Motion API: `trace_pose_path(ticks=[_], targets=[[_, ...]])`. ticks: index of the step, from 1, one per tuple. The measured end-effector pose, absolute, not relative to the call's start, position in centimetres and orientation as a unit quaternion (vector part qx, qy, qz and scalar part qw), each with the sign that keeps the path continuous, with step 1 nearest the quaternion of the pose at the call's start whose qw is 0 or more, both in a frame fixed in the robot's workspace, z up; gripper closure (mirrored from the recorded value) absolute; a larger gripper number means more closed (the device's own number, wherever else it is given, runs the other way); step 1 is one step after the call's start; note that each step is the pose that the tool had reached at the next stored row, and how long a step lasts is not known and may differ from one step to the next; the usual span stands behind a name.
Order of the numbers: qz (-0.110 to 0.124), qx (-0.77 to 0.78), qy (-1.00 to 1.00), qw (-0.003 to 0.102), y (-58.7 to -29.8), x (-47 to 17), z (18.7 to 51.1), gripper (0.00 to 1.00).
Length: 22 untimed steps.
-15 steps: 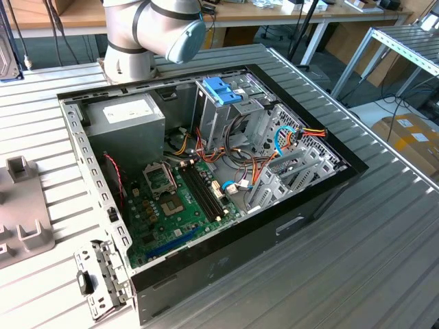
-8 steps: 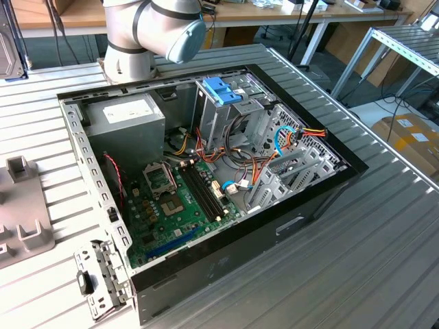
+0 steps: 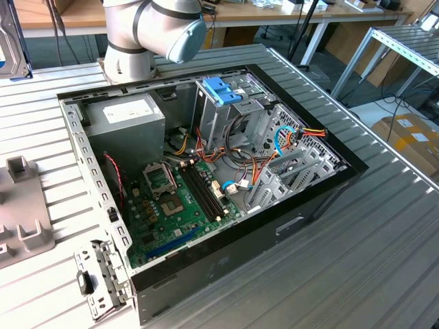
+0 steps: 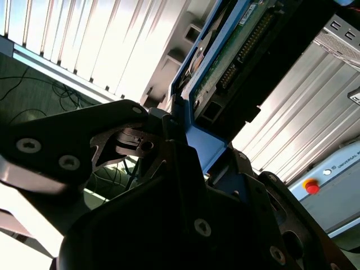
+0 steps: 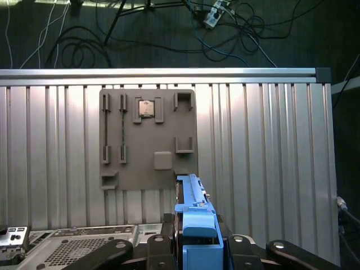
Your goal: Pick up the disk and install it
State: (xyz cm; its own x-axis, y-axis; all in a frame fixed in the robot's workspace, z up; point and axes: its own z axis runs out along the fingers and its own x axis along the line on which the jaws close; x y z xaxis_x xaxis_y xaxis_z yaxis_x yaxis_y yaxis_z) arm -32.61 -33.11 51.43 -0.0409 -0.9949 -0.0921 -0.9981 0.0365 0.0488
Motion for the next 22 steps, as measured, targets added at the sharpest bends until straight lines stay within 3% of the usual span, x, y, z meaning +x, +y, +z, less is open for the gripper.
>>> trace_pose_path(ticks=[22], targets=[[0.050,-0.692,0.720,0.016,-33.1,-30.9,51.4,0.63]])
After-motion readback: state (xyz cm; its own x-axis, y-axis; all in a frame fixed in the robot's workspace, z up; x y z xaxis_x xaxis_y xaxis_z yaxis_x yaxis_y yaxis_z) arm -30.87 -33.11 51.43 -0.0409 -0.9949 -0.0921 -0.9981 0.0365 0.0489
